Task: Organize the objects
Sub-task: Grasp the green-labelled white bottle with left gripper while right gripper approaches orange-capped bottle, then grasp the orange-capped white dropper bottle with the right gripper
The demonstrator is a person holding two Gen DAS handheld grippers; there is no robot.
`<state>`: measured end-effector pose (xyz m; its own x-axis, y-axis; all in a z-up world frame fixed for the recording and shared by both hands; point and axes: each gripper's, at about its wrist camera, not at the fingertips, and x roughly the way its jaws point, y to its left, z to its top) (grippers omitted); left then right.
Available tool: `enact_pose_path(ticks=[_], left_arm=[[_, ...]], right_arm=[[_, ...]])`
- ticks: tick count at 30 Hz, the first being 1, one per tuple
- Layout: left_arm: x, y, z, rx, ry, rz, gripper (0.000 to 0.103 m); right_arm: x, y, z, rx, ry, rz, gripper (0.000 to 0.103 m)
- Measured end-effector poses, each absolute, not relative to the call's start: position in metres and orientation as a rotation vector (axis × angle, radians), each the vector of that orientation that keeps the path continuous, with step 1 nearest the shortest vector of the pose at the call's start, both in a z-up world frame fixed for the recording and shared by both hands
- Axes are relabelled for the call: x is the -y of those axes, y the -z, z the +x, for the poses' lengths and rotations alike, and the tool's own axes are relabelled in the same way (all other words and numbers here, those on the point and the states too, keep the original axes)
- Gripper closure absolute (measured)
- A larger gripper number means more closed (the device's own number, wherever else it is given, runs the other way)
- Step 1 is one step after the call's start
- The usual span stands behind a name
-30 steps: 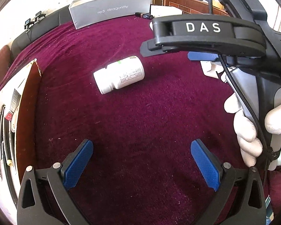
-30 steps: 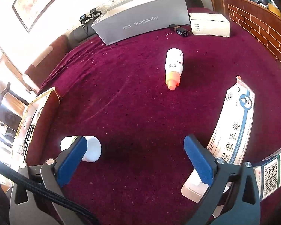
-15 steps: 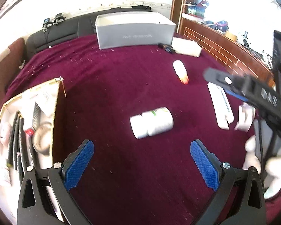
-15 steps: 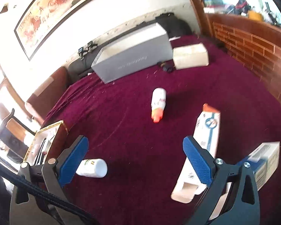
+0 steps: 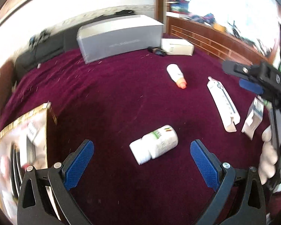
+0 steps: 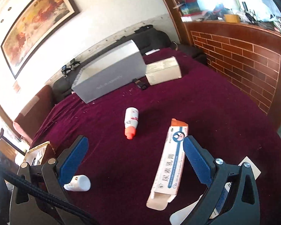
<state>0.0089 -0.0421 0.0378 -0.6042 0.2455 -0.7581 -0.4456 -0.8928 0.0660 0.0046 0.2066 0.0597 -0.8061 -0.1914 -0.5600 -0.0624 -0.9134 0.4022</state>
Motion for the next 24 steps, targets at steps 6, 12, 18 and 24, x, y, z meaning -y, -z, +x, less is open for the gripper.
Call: enact_pose_path(ticks=[6, 12, 18, 24], left_arm=[[0.002, -0.023, 0.004, -0.702, -2.411, -1.009, 0.002], [-0.014, -0.005, -0.002, -0.812, -2.357, -1.027, 0.004], [-0.011, -0.010, -0.011, -0.649, -2.337, -1.162, 0.062], [0.012, -0.029, 0.004, -0.447, -2.406, -1.205, 0.062]], right_arm=[[-0.211, -0.056, 0.001, 0.631, 2.869, 0.983, 0.001], [-0.216, -0.055, -0.001, 0.634, 2.891, 1.004, 0.001], [-0.218, -0.051, -0.005, 0.627, 2.893, 1.035, 0.001], [-0.217, -0.050, -0.006, 0.579, 2.922, 1.038, 0.001]])
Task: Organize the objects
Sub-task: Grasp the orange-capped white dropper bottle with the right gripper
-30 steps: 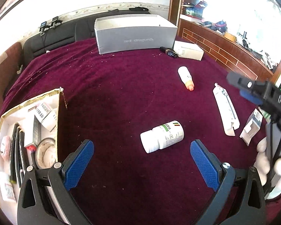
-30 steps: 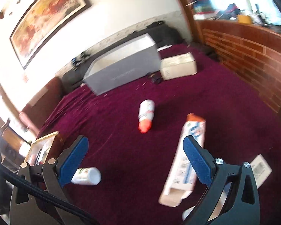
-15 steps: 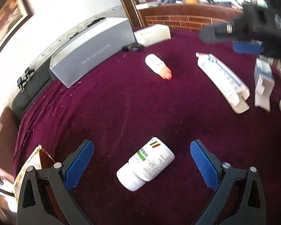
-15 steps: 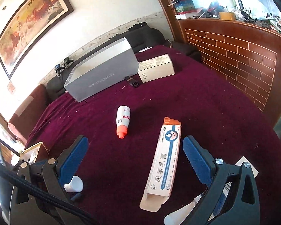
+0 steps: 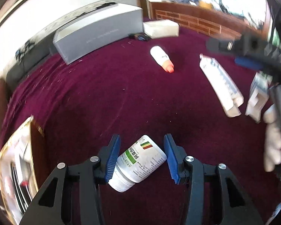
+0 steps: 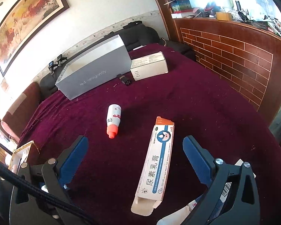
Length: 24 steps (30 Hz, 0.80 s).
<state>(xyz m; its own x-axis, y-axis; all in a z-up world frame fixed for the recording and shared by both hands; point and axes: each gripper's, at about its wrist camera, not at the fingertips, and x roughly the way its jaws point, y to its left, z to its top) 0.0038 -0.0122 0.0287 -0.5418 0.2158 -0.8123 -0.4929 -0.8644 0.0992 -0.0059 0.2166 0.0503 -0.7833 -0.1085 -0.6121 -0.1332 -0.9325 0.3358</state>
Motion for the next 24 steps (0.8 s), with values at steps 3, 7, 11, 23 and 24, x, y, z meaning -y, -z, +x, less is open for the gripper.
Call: enact_pose_path(ticks=[3, 7, 11, 23, 24], left_arm=[[0.028, -0.046, 0.019, -0.333, -2.452, -1.175, 0.062], [0.059, -0.068, 0.040, -0.166, -2.512, -1.130, 0.061], [0.083, -0.077, 0.053, -0.054, -2.535, -1.110, 0.061], [0.157, -0.083, 0.070, 0.105, -2.671, -1.126, 0.061], [0.164, -0.082, 0.071, 0.121, -2.688, -1.128, 0.061]], right_arm=[[-0.215, -0.050, -0.006, -0.570, -2.906, -1.026, 0.001], [-0.217, -0.059, -0.010, -0.614, -2.889, -1.069, 0.001], [-0.197, -0.075, -0.058, -0.526, -2.859, -1.347, 0.001], [-0.157, -0.019, -0.158, -0.115, -2.583, -1.595, 0.062], [-0.156, -0.019, -0.157, -0.100, -2.586, -1.578, 0.070]])
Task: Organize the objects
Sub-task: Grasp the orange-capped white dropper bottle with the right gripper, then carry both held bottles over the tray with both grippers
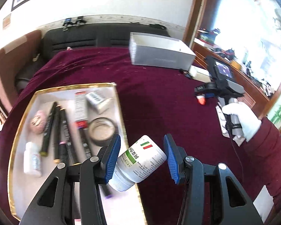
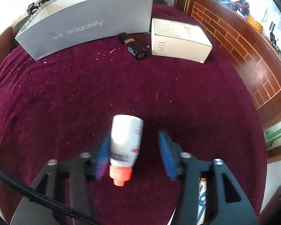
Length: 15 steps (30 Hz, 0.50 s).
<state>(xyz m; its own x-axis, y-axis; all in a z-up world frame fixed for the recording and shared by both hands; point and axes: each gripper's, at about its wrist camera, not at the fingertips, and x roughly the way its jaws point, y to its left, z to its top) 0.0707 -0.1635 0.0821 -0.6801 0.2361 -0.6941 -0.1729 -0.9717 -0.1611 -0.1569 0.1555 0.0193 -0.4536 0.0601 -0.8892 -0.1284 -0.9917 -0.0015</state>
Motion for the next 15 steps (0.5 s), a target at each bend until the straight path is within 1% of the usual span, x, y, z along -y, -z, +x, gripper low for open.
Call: enact_pose_path(ticks=[1, 5, 7, 10, 15], left_arm=[[0.169, -0.082, 0.072, 0.129, -2.704, -1.130, 0.061], [0.187, -0.077, 0.074, 0.134, -2.770, -1.136, 0.061], [0.198, -0.074, 0.077, 0.150, -2.795, -1.147, 0.061], [0.216, -0.070, 0.084, 0.183, -2.821, -1.162, 0.061], [0.240, -0.072, 0.102, 0.225, -2.877, -1.152, 0.061]], right_arm=[[-0.155, -0.020, -0.155, -0.105, -2.594, -1.570, 0.079], [-0.160, -0.025, -0.140, -0.225, -2.628, -1.591, 0.079], [-0.158, -0.032, -0.126, -0.258, -2.667, -1.584, 0.079], [-0.154, -0.044, -0.098, -0.355, -2.744, -1.603, 0.079], [-0.116, -0.067, -0.055, -0.452, -2.901, -1.644, 0.078]])
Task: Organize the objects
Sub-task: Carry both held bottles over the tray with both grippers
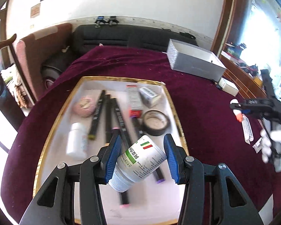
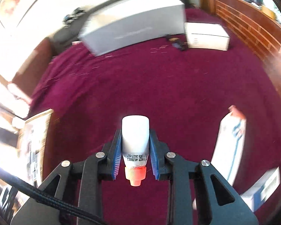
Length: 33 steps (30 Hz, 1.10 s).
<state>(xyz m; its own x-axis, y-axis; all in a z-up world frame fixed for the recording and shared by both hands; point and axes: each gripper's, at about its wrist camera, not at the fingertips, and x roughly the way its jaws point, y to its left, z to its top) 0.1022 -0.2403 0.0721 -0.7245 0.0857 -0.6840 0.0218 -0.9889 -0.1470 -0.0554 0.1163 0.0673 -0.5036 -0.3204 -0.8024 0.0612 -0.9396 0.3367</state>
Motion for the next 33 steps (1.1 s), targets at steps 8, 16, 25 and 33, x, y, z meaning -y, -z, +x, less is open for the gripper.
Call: enact_pose_path(ticks=[8, 16, 25, 33], left_arm=[[0.260, -0.081, 0.122, 0.222, -2.987, -1.118, 0.061], [0.267, -0.080, 0.131, 0.169, -3.121, -1.163, 0.061], [0.275, -0.078, 0.127, 0.166, -3.152, -1.163, 0.061], [0.292, -0.057, 0.122, 0.195, -3.133, -1.238, 0.061]], right_arm=[[-0.025, -0.094, -0.002, 0.391, 2.278, 1.249, 0.078], [0.060, -0.106, 0.029, 0.307, 2.090, 1.133, 0.078], [0.065, -0.074, 0.036, 0.349, 2.019, 1.157, 0.078], [0.063, -0.053, 0.042, 0.410, 2.021, 1.227, 0.078]])
